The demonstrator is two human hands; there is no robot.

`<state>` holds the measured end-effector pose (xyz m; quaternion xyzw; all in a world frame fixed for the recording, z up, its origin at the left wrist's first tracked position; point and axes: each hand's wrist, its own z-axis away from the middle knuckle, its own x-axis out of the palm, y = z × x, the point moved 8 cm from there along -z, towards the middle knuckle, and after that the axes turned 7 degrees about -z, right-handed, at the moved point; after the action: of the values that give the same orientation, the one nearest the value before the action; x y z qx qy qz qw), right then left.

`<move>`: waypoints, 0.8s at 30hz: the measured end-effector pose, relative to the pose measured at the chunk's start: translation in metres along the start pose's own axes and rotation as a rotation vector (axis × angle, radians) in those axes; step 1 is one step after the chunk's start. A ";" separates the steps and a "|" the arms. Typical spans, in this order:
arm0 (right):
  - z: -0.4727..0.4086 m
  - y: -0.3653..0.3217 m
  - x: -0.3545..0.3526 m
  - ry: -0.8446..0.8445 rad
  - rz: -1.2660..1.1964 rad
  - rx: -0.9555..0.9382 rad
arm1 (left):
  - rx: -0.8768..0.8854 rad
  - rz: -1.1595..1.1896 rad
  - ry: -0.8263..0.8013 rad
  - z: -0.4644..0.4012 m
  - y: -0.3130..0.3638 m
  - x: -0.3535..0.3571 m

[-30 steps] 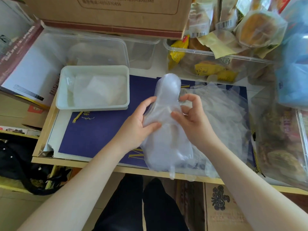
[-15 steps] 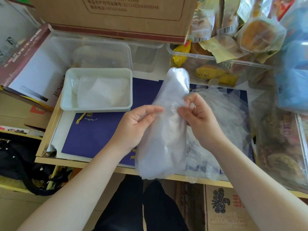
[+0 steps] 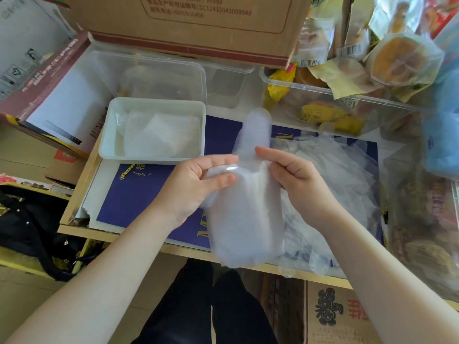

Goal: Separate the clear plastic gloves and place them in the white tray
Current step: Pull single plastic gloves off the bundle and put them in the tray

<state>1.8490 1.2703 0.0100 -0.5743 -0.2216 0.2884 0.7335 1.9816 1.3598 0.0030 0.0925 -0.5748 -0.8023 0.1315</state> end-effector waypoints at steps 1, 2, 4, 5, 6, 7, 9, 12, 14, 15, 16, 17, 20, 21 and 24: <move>-0.001 0.000 -0.001 -0.007 0.069 0.016 | 0.022 -0.050 0.011 0.000 0.003 -0.002; -0.001 -0.001 -0.002 -0.021 0.145 0.019 | 0.049 -0.114 0.024 0.000 0.005 -0.004; 0.000 -0.003 -0.002 -0.061 0.263 0.015 | 0.099 -0.270 0.061 0.001 0.010 -0.007; 0.000 -0.003 -0.002 -0.081 0.290 0.023 | 0.117 -0.332 0.082 0.001 0.012 -0.009; 0.001 -0.003 -0.002 -0.099 0.296 0.040 | 0.130 -0.376 0.098 0.001 0.013 -0.010; 0.001 -0.003 -0.002 -0.117 0.293 0.065 | 0.140 -0.407 0.112 0.002 0.014 -0.010; 0.001 -0.003 0.002 -0.144 0.375 0.075 | 0.153 -0.452 0.150 0.004 0.013 -0.012; -0.004 -0.012 0.005 -0.078 0.603 -0.039 | 0.152 -0.472 0.249 0.008 0.010 -0.017; -0.009 -0.022 0.006 -0.016 0.663 -0.136 | 0.161 -0.474 0.281 0.010 0.009 -0.020; -0.012 -0.025 0.009 -0.006 0.683 -0.189 | 0.160 -0.472 0.294 0.009 0.007 -0.022; -0.015 -0.027 0.013 -0.006 0.702 -0.243 | 0.149 -0.460 0.307 0.008 0.005 -0.027; -0.018 -0.028 0.017 -0.004 0.714 -0.291 | 0.137 -0.438 0.324 0.007 0.002 -0.031; -0.027 -0.027 0.022 0.057 0.715 -0.337 | 0.081 -0.319 0.386 0.004 -0.006 -0.048; -0.031 -0.027 0.023 0.068 0.698 -0.319 | 0.053 -0.263 0.384 0.003 -0.010 -0.052; -0.046 -0.026 0.038 -0.022 0.528 -0.223 | -0.063 -0.091 0.280 0.000 -0.020 -0.062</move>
<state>1.9120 1.2587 0.0234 -0.6859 -0.1027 0.4494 0.5630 2.0386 1.3856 -0.0163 0.2254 -0.5205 -0.8044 0.1769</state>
